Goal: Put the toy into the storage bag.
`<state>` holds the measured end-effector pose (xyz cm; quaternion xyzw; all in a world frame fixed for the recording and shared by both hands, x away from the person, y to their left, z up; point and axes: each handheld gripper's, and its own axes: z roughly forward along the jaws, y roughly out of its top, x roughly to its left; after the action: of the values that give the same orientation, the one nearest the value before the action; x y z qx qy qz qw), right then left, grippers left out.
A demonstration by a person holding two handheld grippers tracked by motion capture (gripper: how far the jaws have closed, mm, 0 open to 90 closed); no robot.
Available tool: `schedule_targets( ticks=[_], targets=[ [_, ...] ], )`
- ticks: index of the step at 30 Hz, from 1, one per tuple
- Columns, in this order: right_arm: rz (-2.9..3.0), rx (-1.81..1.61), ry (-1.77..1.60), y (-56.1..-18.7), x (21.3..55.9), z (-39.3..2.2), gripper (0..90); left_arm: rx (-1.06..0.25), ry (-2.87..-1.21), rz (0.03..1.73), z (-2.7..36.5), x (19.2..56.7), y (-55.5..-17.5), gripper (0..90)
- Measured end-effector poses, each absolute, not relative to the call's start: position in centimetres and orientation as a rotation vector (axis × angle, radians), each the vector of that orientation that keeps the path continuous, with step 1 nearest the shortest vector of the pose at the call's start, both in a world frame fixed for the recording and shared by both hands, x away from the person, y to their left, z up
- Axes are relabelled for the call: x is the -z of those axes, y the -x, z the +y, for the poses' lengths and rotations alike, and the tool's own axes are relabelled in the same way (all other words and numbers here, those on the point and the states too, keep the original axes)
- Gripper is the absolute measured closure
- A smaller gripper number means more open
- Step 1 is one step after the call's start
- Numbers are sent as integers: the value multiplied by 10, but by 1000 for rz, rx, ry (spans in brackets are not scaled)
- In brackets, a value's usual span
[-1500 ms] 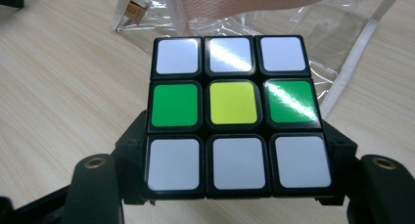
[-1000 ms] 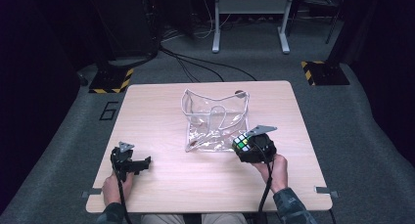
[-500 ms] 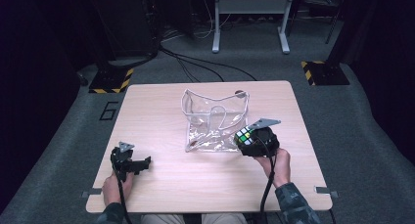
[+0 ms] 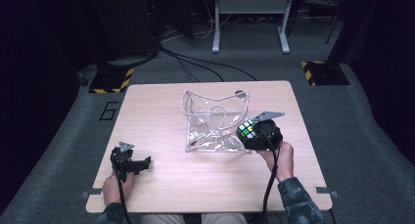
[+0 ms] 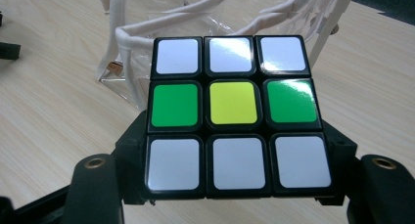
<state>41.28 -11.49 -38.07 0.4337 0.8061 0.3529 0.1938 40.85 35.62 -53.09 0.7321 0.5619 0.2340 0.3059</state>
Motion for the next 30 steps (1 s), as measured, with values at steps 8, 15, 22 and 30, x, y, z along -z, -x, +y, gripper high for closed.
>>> schedule_targets(
  ticks=[8, 15, 22, 30],
  targets=[
    [2248, -991, -1217, -415, 367, -118, 332, -619, -1937, 1488, 356, 531, -408, 4],
    [2237, -989, -1196, -419, 357, -119, 332, -619, -1937, 1488, 356, 531, -408, 3],
    [2232, -988, -1182, -421, 348, -116, 332, -619, -1937, 1488, 356, 531, -408, 3],
    [2216, -991, -1159, -424, 336, -115, 332, -619, -1938, 1487, 356, 531, -408, 4]
  ],
)
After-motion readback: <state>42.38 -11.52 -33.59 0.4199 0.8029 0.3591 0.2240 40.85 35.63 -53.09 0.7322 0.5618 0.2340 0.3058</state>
